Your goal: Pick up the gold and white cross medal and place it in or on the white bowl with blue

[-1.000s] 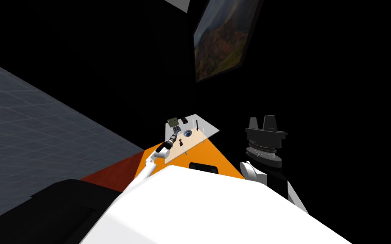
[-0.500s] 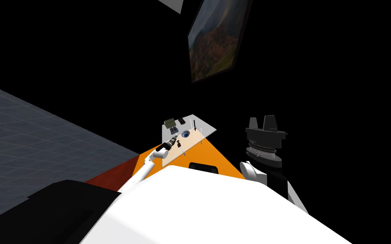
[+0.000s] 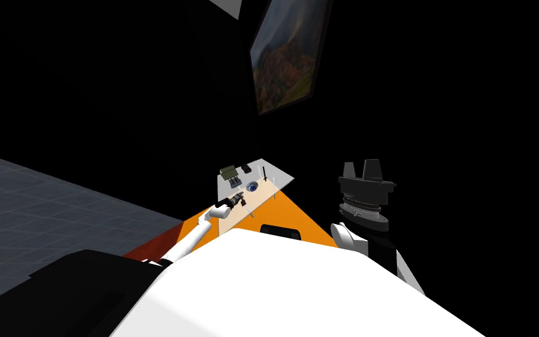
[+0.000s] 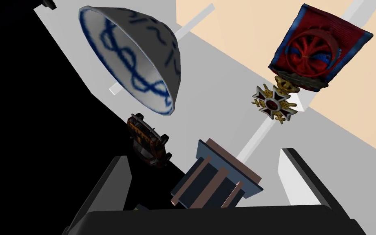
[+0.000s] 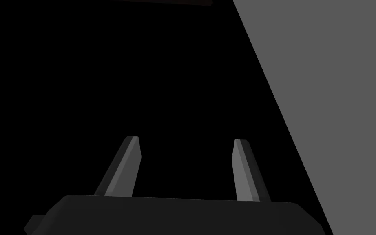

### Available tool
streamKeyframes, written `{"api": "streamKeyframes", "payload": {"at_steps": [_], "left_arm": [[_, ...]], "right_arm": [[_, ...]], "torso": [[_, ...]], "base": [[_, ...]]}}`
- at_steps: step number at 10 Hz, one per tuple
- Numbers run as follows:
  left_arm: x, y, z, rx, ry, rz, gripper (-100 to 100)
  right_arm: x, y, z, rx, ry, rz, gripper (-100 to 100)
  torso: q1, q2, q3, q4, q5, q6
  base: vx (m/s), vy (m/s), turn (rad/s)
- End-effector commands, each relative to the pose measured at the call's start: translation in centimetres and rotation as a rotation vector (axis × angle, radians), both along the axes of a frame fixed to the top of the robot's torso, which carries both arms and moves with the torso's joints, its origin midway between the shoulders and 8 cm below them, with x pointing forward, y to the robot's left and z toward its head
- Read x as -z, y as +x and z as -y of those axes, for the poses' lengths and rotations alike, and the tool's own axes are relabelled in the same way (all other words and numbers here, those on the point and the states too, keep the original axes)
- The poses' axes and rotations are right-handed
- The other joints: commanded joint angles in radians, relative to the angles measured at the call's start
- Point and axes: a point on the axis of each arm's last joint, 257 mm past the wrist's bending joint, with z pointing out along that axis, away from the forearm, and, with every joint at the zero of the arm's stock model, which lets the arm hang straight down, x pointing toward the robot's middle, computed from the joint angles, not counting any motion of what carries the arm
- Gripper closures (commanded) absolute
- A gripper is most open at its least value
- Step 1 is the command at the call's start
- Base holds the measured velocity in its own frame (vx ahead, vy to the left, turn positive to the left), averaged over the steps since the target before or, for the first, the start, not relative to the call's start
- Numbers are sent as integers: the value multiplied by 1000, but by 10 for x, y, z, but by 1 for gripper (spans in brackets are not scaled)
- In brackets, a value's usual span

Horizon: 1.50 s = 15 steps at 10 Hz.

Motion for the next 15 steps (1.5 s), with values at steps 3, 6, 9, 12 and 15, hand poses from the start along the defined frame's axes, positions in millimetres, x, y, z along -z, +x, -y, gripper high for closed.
{"api": "streamKeyframes", "payload": {"at_steps": [3,6,9,12,15], "left_arm": [[34,-26,-24,-14,37,-141,-100],[59,-55,-50,-36,73,-265,-100],[85,-99,-87,-77,128,-426,-100],[96,-125,-108,-101,161,-512,-100],[103,-148,-124,-123,189,-582,-100]], "right_arm": [[0,0,0,0,0,0,0],[0,0,0,0,0,0,0],[0,0,0,0,0,0,0],[0,0,0,0,0,0,0],[0,0,0,0,0,0,0]], "torso": [[0,0,0,0,0,0],[-1,-1,0,0,0,1],[-1,-2,-1,0,0,0],[-1,-1,0,0,0,0],[-1,-2,-1,0,0,0]], "base": [[10,-9,-131],[17,-12,-161],[37,-14,-249],[25,-9,-123],[33,-9,-155]]}}
